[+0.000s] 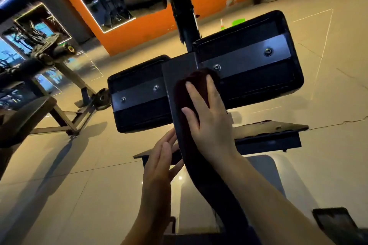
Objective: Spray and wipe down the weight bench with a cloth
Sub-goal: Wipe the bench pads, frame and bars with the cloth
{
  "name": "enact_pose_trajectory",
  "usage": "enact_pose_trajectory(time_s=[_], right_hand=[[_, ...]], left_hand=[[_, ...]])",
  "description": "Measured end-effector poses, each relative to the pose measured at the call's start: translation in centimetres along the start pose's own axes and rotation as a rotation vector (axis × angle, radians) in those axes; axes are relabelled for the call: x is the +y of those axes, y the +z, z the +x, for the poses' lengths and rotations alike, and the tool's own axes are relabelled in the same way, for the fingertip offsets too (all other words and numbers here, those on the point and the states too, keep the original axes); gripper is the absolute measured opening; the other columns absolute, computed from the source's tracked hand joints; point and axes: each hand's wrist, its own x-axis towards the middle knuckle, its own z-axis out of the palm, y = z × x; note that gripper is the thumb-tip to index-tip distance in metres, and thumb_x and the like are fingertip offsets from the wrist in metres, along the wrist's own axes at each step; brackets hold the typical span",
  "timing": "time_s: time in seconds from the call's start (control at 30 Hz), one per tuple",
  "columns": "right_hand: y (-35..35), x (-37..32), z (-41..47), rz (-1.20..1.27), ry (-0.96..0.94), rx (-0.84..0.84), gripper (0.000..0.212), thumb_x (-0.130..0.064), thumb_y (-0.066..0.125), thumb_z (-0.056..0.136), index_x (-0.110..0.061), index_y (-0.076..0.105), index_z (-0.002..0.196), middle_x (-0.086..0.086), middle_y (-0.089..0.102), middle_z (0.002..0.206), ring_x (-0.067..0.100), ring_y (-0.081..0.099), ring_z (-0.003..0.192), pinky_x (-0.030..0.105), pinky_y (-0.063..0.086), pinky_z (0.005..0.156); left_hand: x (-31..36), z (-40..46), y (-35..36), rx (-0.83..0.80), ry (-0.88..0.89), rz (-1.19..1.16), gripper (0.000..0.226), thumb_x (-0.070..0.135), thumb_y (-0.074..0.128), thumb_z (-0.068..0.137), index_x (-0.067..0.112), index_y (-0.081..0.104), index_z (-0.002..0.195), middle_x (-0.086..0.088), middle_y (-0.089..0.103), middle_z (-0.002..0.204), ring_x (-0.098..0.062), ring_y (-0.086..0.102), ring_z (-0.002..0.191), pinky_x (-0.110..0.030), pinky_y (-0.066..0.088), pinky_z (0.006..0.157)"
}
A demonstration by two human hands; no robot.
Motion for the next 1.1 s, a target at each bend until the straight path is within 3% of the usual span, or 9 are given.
enact_pose_trajectory(time_s=[0.17,0.3,0.43,0.57,0.67,0.8,0.87,0.93,1.1], right_hand=[[1.2,4.3,-14.4,0.088,-0.07,0.049,0.073,-0.021,0.048,0.095,-0.029,0.009,0.155,0.008,0.011,0.162,0.03,0.027,0.145,0.04,0.039,0.111],[2.4,7.1,-19.4,0.17,-0.014,0.087,0.06,-0.024,0.037,0.103,-0.029,0.009,0.156,0.004,0.011,0.163,0.029,0.024,0.146,0.04,0.033,0.112],[2.0,4.7,-14.5,0.322,0.003,0.092,0.055,-0.028,0.033,0.105,-0.028,0.011,0.155,0.007,0.017,0.16,0.033,0.028,0.144,0.042,0.036,0.113],[0.9,1.6,-6.5,0.409,0.031,0.095,0.053,-0.027,0.04,0.101,-0.015,0.018,0.149,0.013,0.026,0.155,0.032,0.028,0.144,0.046,0.033,0.114],[1.1,1.2,-5.8,0.393,0.053,0.148,0.057,-0.024,0.045,0.1,-0.009,0.019,0.148,0.011,0.027,0.153,0.029,0.03,0.144,0.044,0.034,0.115],[2.4,2.5,-12.3,0.267,0.025,0.218,0.054,-0.027,0.041,0.103,-0.014,0.022,0.151,0.006,0.028,0.153,0.023,0.029,0.145,0.037,0.033,0.115],[3.3,5.0,-16.9,0.22,0.056,0.183,0.054,-0.029,0.034,0.105,-0.02,0.016,0.154,0.005,0.032,0.151,0.018,0.024,0.146,0.036,0.032,0.115],[3.4,8.2,-21.1,0.163,0.164,0.078,0.05,-0.031,0.027,0.106,-0.02,0.018,0.153,0.004,0.032,0.15,0.018,0.028,0.143,0.04,0.038,0.109],[3.0,10.8,-24.7,0.121,0.291,-0.032,0.075,-0.009,0.063,0.088,-0.014,0.022,0.15,0.0,0.027,0.153,0.023,0.034,0.136,0.057,0.05,0.094]], left_hand=[[-0.6,0.2,1.7,0.079,-0.075,0.071,0.029,0.039,0.038,0.102,0.043,0.056,0.125,0.016,0.062,0.124,0.005,0.055,0.113,-0.028,0.045,0.096],[-0.3,-1.3,2.9,0.11,-0.002,0.196,0.038,0.054,0.041,0.087,0.05,0.05,0.124,0.024,0.049,0.139,0.007,0.043,0.127,-0.035,0.035,0.112],[0.7,-1.2,3.8,0.099,-0.004,0.129,0.024,0.036,0.038,0.1,0.036,0.056,0.115,0.031,0.067,0.103,0.019,0.057,0.095,-0.02,0.048,0.091],[0.5,-1.9,4.4,0.132,0.078,0.268,0.05,0.049,0.035,0.09,0.038,0.049,0.136,0.03,0.055,0.129,0.01,0.046,0.123,-0.039,0.038,0.109],[-0.1,-2.1,3.9,0.154,0.054,0.275,0.056,0.049,0.035,0.087,0.038,0.044,0.141,0.029,0.051,0.134,0.008,0.045,0.125,-0.042,0.035,0.112],[-0.5,-2.3,3.9,0.155,0.053,0.367,0.039,0.051,0.039,0.084,0.064,0.051,0.119,0.033,0.037,0.143,0.01,0.032,0.134,-0.042,0.026,0.117],[-0.3,-2.4,4.3,0.114,0.031,0.477,0.035,0.053,0.041,0.08,0.079,0.045,0.102,0.049,0.023,0.135,0.025,0.019,0.128,-0.034,0.019,0.118],[-0.5,-2.5,4.3,0.056,0.051,0.604,0.041,0.053,0.043,0.079,0.083,0.034,0.105,0.057,0.01,0.128,0.029,0.011,0.125,-0.032,0.016,0.116],[-1.4,-2.4,3.6,-0.003,0.152,0.663,0.055,0.043,0.049,0.078,0.075,0.027,0.116,0.049,0.004,0.136,0.008,0.009,0.138,-0.036,0.021,0.117]])
